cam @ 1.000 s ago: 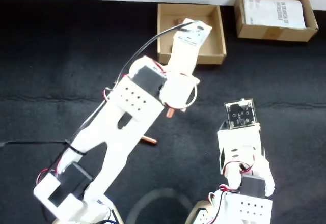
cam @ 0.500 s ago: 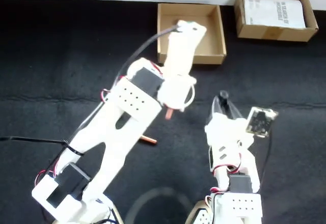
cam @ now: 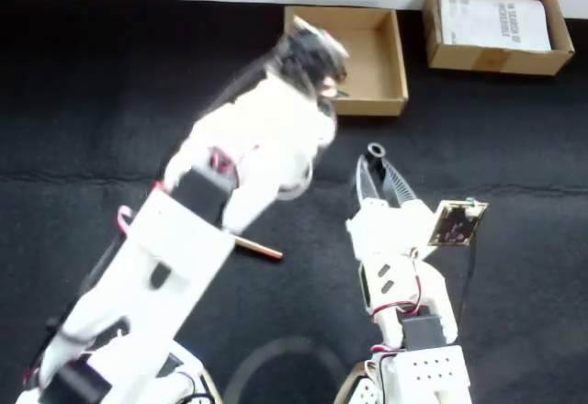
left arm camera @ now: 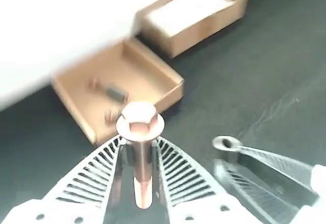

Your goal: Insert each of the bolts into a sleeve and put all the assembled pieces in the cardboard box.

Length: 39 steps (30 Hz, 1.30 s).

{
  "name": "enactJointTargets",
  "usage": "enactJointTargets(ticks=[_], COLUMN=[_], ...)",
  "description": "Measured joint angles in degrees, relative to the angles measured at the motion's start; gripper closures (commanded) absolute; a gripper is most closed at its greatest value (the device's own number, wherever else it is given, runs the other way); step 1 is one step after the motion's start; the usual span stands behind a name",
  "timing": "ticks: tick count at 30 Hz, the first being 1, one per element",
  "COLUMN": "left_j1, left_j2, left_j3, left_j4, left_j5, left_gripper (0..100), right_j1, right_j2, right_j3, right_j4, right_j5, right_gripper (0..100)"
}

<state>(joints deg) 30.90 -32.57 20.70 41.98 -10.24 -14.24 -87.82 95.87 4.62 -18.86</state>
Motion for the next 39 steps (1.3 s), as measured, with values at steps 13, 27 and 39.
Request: enactJointTargets(ticks=[13, 27, 39], left_j1=[4.57, -1.05, -1.05], left_j2=[-12.57, -5.54, -0.97], left_j3=[20.13, 20.84, 11.08], left_j4=[-24.62, -28.57, -19.34], left_j5=[-6.15, 15.38, 19.08], left_gripper=[99, 99, 99], right_j1=[-7.47, -8.62, -8.62], right_j2=[0.0, 0.0, 0.0], right_j3=[0.0, 0.0, 0.0], right_j4=[0.0, 0.0, 0.0], right_j5=[0.0, 0.0, 0.0], right_gripper=[99.1, 99.1, 99.1])
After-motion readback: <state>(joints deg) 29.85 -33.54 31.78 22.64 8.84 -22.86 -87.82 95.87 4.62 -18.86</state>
